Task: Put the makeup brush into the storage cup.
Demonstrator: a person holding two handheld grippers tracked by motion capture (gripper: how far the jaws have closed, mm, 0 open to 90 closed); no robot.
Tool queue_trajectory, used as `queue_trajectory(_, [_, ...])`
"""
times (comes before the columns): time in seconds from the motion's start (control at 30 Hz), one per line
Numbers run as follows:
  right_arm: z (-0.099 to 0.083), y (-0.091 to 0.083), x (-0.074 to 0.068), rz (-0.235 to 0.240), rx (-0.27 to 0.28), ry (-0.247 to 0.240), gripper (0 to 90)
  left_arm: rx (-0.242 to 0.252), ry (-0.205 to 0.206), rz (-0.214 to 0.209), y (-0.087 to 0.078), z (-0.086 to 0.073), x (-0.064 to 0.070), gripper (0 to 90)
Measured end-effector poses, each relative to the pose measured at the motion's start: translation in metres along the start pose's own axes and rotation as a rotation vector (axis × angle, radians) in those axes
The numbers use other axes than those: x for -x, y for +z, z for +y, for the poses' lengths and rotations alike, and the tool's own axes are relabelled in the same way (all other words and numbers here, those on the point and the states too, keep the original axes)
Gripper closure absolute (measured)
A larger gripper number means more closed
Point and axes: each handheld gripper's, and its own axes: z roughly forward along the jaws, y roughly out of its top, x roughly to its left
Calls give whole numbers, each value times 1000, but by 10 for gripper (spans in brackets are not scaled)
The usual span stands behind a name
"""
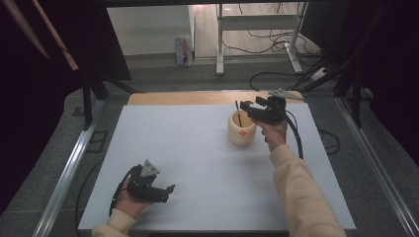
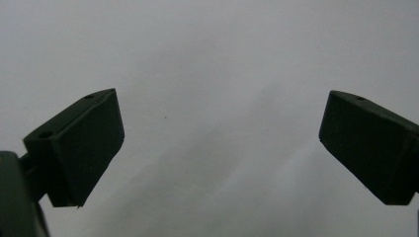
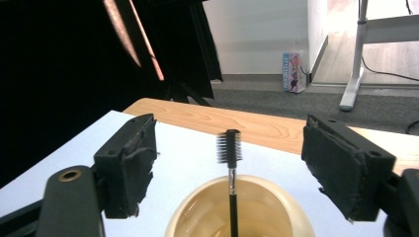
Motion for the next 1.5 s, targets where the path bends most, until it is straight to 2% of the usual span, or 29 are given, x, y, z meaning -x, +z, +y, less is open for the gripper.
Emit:
queue_trajectory(0.2, [1, -6, 3, 18, -8, 18, 169, 0, -5, -4, 1, 0, -2, 46])
queue_trajectory(0.47, [2, -9, 3, 41, -44, 4, 128, 12, -17, -21, 1, 2, -2, 45])
queue_trajectory(0.53, [1, -10, 3, 40, -56, -9, 121, 16, -22, -32, 2, 3, -2, 45])
queue_trajectory(0.73, [1, -14, 3, 69, -93, -39, 107, 15, -20, -30, 2, 5, -2, 45])
queue_trajectory(0.87, [0, -20, 2, 70, -104, -61, 106, 14, -16, -26, 3, 4, -3, 44])
queue_trajectory(1.1, [-6, -42, 0, 64, -101, -74, 106, 18, -18, -25, 1, 4, -1, 45])
queue_trajectory(1.3, [-10, -70, -3, 56, -102, -101, 106, 22, -19, -17, -1, 2, 0, 45])
queue_trajectory(1.5, [-21, -96, -9, 52, -133, -144, 106, 31, -23, -11, -3, 1, 0, 45])
